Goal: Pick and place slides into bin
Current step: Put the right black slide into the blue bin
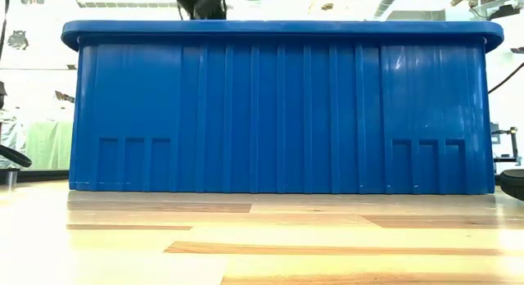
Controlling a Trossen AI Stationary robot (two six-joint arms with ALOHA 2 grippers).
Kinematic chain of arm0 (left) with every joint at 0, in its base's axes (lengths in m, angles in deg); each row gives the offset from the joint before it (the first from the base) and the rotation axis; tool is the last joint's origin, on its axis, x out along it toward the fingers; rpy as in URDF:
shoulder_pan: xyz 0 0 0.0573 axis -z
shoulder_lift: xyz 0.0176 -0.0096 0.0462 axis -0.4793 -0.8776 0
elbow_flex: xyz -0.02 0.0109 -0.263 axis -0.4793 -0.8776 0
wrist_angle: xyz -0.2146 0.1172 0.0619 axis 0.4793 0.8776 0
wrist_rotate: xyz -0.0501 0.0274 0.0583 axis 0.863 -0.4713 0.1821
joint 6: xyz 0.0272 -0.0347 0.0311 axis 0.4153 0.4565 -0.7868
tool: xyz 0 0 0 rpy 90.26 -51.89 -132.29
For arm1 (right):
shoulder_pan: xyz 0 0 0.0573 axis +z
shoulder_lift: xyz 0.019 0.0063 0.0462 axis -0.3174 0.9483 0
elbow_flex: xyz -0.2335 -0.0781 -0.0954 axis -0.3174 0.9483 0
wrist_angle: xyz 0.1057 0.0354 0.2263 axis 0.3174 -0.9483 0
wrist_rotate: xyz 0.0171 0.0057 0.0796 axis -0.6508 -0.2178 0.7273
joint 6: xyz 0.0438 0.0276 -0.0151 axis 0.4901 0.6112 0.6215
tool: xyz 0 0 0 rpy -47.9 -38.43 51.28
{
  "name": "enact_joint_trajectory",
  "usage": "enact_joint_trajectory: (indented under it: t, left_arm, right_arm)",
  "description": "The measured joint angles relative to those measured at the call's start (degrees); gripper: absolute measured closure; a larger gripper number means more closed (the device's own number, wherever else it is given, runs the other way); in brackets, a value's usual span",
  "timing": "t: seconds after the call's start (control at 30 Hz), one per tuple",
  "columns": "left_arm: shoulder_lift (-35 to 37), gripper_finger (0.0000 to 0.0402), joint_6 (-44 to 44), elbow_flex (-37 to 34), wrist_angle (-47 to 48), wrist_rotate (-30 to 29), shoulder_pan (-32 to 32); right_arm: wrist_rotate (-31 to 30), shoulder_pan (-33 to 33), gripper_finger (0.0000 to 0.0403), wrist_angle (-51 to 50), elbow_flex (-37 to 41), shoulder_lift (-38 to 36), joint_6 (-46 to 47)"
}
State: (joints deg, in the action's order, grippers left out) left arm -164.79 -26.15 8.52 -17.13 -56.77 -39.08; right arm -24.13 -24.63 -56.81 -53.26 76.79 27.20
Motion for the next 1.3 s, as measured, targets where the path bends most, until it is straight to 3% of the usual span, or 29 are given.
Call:
enact_joint_trajectory:
  t: [0.07, 0.2, 0.43, 0.63, 0.93, 1.1, 1.3]
  left_arm:
    - [1.23, 0.0268, 2.16, 0.81, -1.58, 3.13, 0.72]
    - [3.70, 0.0268, 2.71, 2.92, -4.64, 7.77, 2.84]
    - [6.48, 0.0268, -2.53, 4.18, -5.23, 8.72, 5.32]
    - [6.61, 0.0268, -4.12, 4.18, -4.91, 9.38, 5.32]
    - [6.61, 0.0268, 6.39, 4.18, -6.08, 11.61, 7.83]
    - [6.61, 0.0269, 11.39, 4.18, -9.39, 11.01, 11.59]
    - [6.59, 0.0269, 16.43, 4.18, -10.52, 2.51, 16.76]
  right_arm:
    - [3.14, 1.60, 0.0154, -0.46, 0.00, 0.00, 1.99]
    - [3.68, 6.58, 0.0154, -0.54, 0.00, -0.02, 8.38]
    - [3.65, 19.17, 0.0154, 2.32, 0.00, 1.05, 28.81]
    - [-1.23, 33.16, 0.0154, 7.73, -0.02, 4.57, 43.84]
    - [-8.94, 54.29, 0.0154, -1.84, 0.00, 13.42, 62.40]
    - [-11.16, 65.23, 0.0154, -11.12, 0.00, 19.47, 73.59]
    - [-18.61, 75.01, 0.0154, -16.98, 0.00, 27.89, 81.34]
